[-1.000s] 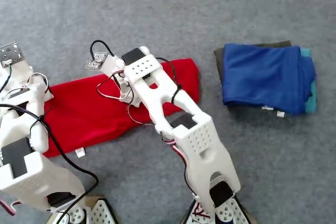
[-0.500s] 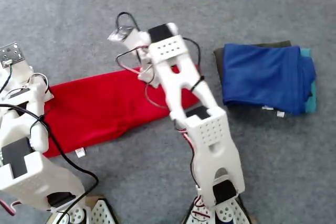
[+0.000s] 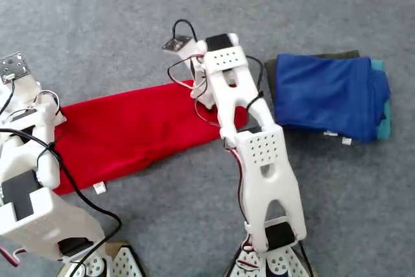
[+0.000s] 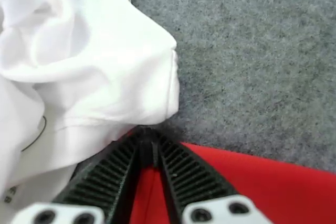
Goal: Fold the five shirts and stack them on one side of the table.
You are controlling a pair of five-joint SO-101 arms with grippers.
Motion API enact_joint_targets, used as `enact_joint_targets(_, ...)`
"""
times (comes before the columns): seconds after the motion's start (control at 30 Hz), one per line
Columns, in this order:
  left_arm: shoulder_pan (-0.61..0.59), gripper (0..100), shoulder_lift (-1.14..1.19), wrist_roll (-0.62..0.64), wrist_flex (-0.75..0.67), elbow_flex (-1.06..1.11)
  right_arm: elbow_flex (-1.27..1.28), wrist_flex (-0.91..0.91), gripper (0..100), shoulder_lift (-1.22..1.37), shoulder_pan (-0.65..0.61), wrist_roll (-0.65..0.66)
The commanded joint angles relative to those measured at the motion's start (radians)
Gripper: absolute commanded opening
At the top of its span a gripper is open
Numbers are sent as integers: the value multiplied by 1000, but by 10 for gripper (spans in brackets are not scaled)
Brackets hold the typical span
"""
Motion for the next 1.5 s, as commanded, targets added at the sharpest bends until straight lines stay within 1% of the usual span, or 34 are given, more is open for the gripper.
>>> enact_joint_targets(0.0, -8, 29, -26, 0, 52, -61, -140, 78, 21, -54, 18, 0)
enact_joint_targets(0.07, -31, 29, -81, 5, 146, -85, -188, 84, 21, -64, 23, -6)
enact_joint_targets(0.13, -62, 30, -186, 49, 253, -113, -213, 86, 19, -91, 25, -6)
enact_joint_targets(0.2, -77, 33, -278, 55, 334, -116, -213, 87, 18, -133, 25, -8)
enact_joint_targets(0.33, -91, 35, -422, -52, 535, -120, -154, 87, 18, -257, 26, -9)
enact_joint_targets(0.4, -104, 66, -456, -63, 605, -108, -74, 87, 18, -329, 25, -31)
enact_joint_targets(0.5, -134, 138, -453, -68, 626, -59, 79, 87, 18, -435, 25, -41)
enact_joint_targets(0.57, -160, 169, -439, -72, 626, -19, 188, 87, 18, -509, 26, -38)
enact_joint_targets(0.6, -173, 173, -430, -77, 626, -1, 242, 87, 18, -544, 26, -37)
enact_joint_targets(0.73, -203, 177, -391, -163, 628, 45, 421, 83, 18, -674, 23, -37)
enact_joint_targets(0.83, -202, 177, -384, -187, 628, 56, 503, 81, 18, -746, 23, -35)
enact_joint_targets(0.97, -196, 178, -381, -189, 629, 67, 547, 81, 18, -800, 23, -35)
enact_joint_targets(1.07, -194, 185, -379, -190, 672, 67, 549, 81, 18, -816, 23, -37)
enact_joint_targets(1.2, -193, 206, -370, -190, 690, 67, 549, 81, 18, -822, 20, -41)
enact_joint_targets(1.33, -194, 208, -273, -190, 690, 48, 549, 81, 18, -822, 20, -41)
enact_joint_targets(1.47, -194, 206, -140, -187, 690, -15, 549, 81, 18, -822, 20, -41)
